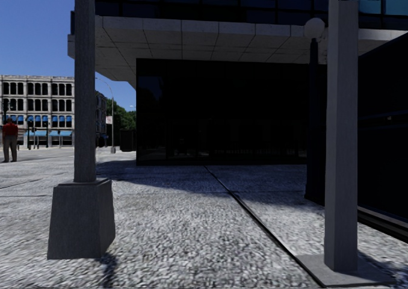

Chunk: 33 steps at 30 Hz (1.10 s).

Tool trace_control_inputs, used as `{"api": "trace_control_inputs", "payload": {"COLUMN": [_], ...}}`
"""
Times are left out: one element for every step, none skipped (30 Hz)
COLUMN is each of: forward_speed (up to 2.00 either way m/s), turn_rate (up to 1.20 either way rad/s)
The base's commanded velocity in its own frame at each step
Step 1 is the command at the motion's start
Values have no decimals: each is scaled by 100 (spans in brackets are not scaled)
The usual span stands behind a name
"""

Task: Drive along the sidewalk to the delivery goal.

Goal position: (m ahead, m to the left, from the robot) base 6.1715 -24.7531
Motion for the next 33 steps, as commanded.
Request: {"api": "trace_control_inputs", "payload": {"forward_speed": [187, 187, 180, 168, 168, 156, 144, 135, 135, 131, 128, 128, 127, 126, 126, 126, 126, 126, 126, 126, 126, 126, 126, 126, 126, 126, 126, 126, 126, 126, 126, 127, 127], "turn_rate": [0, 0, 0, 0, 0, 0, 0, 0, 0, 0, 0, 0, 0, 0, 0, 0, 0, 0, 0, 0, 0, 0, 0, 0, 0, 0, 0, 0, 0, 0, 0, 0, 0]}}
